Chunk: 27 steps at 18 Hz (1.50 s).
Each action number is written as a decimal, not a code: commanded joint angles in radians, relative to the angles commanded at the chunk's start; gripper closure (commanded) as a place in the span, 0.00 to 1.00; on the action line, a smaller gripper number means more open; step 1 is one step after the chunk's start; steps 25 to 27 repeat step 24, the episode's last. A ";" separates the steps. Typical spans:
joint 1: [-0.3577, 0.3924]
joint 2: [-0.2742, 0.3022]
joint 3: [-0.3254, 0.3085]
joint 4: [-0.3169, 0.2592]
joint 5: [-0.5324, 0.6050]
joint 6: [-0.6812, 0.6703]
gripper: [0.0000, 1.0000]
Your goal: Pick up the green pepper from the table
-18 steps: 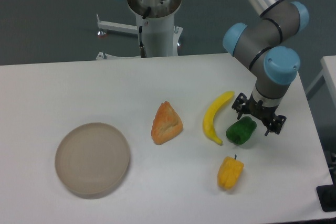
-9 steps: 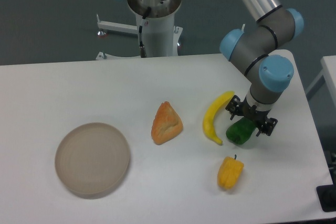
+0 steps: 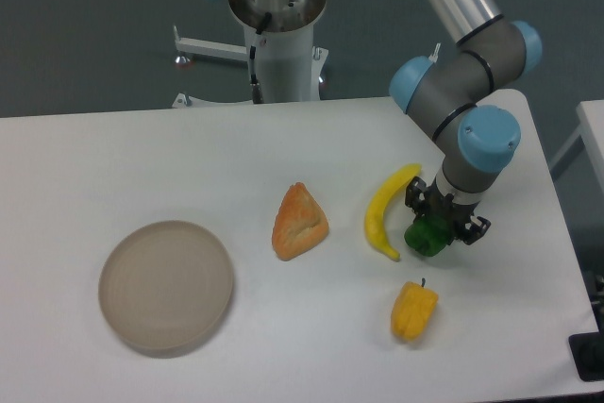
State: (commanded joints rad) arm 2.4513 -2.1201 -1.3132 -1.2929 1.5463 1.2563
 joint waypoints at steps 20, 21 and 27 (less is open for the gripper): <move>-0.014 0.071 0.063 -0.131 0.035 0.256 0.95; -0.023 0.065 0.068 -0.128 0.032 0.258 0.95; -0.032 0.058 0.078 -0.129 0.034 0.256 0.95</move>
